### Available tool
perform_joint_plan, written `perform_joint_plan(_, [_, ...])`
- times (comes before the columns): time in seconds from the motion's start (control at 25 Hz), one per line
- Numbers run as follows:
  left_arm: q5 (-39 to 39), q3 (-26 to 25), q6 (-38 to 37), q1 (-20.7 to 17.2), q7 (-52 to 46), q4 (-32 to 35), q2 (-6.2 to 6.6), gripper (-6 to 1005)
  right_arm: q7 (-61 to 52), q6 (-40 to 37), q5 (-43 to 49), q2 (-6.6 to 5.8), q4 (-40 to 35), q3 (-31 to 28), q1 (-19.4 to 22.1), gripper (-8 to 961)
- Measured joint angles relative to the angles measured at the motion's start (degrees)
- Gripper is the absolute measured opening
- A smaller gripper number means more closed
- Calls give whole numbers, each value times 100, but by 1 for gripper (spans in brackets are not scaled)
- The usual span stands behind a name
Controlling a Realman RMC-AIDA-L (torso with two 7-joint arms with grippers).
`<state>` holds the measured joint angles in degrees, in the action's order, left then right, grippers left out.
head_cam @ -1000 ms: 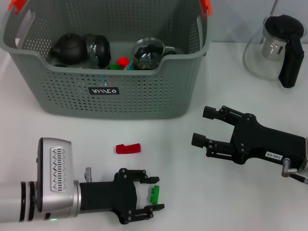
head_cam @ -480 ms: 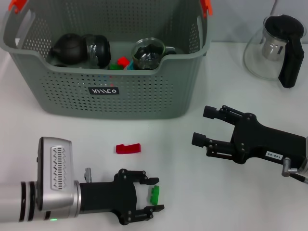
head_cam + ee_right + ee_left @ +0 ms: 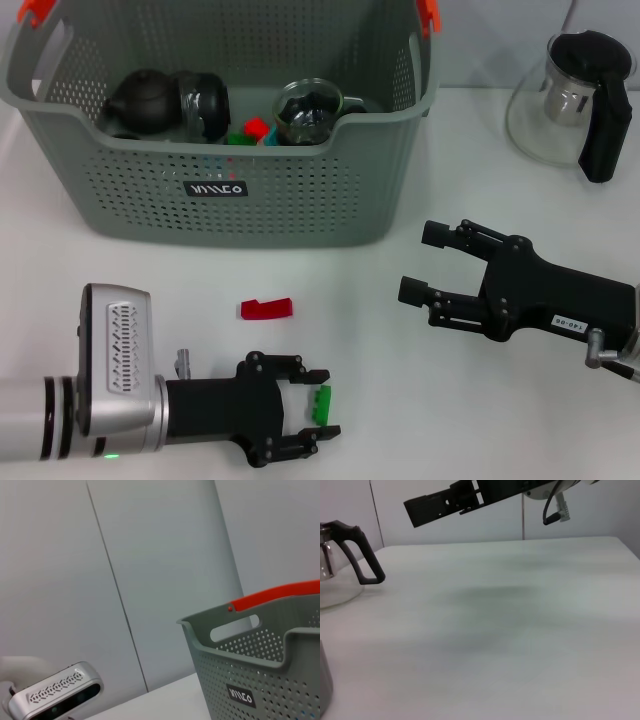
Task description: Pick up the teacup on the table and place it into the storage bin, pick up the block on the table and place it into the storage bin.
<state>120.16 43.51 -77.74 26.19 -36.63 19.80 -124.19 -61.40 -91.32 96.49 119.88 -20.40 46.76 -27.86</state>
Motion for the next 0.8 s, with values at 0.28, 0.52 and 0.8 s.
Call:
perform_joint_plan(0.28, [0,0,22,4,-58,4,-2,520,-4,0,2,0,0,9,0,909])
perform_joint_plan(0.52, [7,55,17,36,-384,131,13,462,-12,0,2,0,-3,9,0,910])
perform_joint_plan(0.8, [-21,-30,-744,-90,-607,417,84,413,-13,-15,2,0,-8,5,6,909])
